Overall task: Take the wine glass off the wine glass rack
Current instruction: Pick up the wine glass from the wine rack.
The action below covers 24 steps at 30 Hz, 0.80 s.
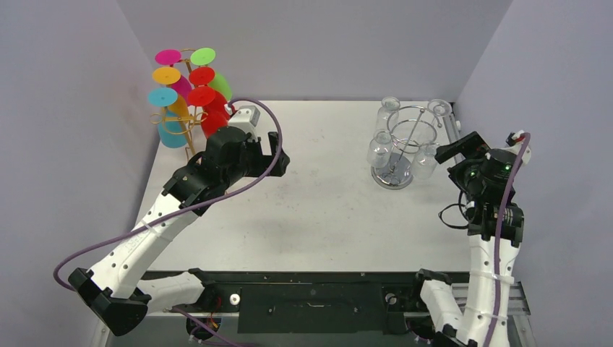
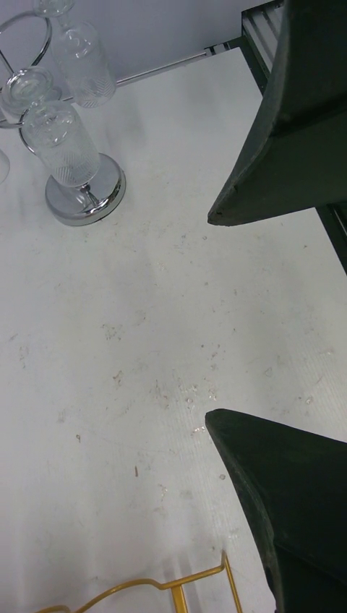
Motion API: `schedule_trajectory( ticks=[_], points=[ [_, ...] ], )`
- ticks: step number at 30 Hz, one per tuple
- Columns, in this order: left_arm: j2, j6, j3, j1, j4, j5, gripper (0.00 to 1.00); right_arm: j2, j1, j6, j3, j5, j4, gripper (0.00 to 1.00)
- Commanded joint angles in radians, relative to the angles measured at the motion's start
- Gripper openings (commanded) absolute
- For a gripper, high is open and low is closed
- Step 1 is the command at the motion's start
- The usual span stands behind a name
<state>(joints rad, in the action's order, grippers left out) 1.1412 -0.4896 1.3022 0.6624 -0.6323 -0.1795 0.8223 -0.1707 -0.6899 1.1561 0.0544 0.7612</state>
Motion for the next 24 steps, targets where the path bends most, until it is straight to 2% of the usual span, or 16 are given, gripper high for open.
schedule_trajectory(
  ticks=[1,7,12,18,24],
  points=[
    [-0.023,0.002,0.005,-0.013,0.054,0.060,0.96,0.048,-0.218,-0.053,-0.077,0.389,-0.113,0.88],
    [-0.030,0.005,-0.004,-0.023,0.051,0.078,0.96,0.113,-0.266,-0.105,-0.105,0.478,-0.193,0.68],
    [-0.030,0.007,-0.004,-0.029,0.041,0.091,0.96,0.160,-0.272,-0.108,-0.102,0.486,-0.203,0.62],
    [-0.035,0.012,-0.006,-0.033,0.025,0.113,0.96,0.196,-0.283,-0.122,-0.091,0.490,-0.209,0.46],
    [-0.039,0.012,-0.017,-0.036,0.031,0.145,0.96,0.220,-0.289,-0.142,-0.086,0.494,-0.228,0.43]
  ],
)
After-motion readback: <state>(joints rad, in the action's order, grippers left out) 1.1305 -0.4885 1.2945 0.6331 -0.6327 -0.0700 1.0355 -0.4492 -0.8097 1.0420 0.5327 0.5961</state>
